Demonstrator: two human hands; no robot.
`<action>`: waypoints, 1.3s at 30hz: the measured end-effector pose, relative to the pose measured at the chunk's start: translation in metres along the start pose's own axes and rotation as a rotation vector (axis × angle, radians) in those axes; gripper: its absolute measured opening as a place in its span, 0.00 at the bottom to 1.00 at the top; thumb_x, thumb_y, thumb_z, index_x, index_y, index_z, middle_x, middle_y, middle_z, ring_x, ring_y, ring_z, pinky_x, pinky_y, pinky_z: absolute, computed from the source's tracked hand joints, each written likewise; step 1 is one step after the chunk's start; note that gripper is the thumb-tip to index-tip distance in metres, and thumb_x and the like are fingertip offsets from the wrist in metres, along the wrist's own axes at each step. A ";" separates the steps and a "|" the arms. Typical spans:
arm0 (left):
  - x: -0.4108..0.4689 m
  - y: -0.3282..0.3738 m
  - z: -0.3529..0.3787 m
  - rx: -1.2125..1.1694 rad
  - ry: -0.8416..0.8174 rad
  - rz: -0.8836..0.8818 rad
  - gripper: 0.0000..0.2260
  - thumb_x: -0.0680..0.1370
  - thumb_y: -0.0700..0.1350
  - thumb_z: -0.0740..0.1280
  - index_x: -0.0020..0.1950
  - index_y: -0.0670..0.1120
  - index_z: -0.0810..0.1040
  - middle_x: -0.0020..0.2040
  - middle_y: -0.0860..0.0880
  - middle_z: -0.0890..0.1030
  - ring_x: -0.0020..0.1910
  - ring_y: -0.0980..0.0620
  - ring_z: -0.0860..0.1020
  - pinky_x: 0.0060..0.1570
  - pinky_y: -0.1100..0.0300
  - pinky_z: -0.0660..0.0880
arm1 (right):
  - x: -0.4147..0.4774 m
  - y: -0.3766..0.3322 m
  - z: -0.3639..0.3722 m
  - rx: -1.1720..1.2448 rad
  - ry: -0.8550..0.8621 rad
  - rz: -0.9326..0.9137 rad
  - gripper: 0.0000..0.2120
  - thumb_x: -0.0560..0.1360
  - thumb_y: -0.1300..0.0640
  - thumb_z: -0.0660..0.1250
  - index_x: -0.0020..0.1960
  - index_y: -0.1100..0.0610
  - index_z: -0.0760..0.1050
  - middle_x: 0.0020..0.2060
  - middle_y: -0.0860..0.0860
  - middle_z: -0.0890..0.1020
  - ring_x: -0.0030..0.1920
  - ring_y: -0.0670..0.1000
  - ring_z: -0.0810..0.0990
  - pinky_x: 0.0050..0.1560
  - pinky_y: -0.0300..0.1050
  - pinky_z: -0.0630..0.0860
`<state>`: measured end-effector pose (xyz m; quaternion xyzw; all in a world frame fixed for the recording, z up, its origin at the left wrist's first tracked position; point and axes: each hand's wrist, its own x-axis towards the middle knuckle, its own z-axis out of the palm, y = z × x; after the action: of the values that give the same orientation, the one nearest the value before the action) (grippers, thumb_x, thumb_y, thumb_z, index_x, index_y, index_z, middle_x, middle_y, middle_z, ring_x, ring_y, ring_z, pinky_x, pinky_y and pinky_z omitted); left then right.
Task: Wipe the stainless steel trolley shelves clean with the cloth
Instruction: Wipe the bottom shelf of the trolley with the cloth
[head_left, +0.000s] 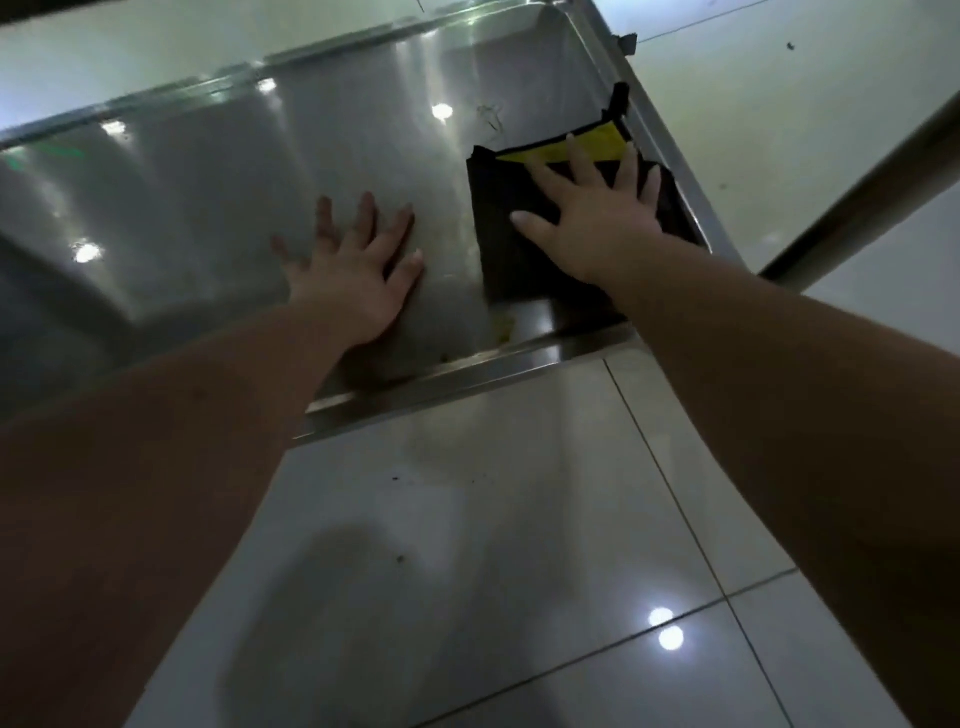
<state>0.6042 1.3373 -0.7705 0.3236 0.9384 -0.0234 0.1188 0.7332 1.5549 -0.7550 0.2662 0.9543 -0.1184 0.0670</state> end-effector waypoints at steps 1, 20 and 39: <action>0.002 -0.001 0.004 0.010 -0.012 -0.004 0.25 0.80 0.67 0.43 0.76 0.68 0.42 0.80 0.58 0.41 0.79 0.42 0.39 0.66 0.25 0.39 | 0.004 -0.004 0.007 -0.062 -0.009 0.045 0.31 0.78 0.30 0.43 0.78 0.37 0.41 0.80 0.49 0.42 0.76 0.68 0.37 0.72 0.70 0.36; -0.004 -0.007 0.016 -0.020 0.151 0.037 0.23 0.83 0.57 0.47 0.77 0.68 0.43 0.81 0.58 0.44 0.79 0.41 0.43 0.65 0.22 0.42 | -0.073 -0.078 0.057 -0.117 0.026 -0.170 0.35 0.72 0.25 0.36 0.75 0.33 0.33 0.79 0.49 0.38 0.75 0.70 0.35 0.69 0.72 0.33; -0.005 0.001 0.017 -0.031 0.177 0.016 0.22 0.82 0.59 0.44 0.77 0.67 0.46 0.81 0.56 0.46 0.79 0.41 0.44 0.65 0.23 0.39 | 0.037 -0.001 0.010 -0.112 -0.012 -0.010 0.34 0.72 0.23 0.39 0.75 0.30 0.37 0.79 0.46 0.40 0.76 0.67 0.37 0.72 0.70 0.35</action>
<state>0.6122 1.3329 -0.7860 0.3302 0.9428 0.0209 0.0406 0.7021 1.5695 -0.7718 0.2564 0.9603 -0.0666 0.0871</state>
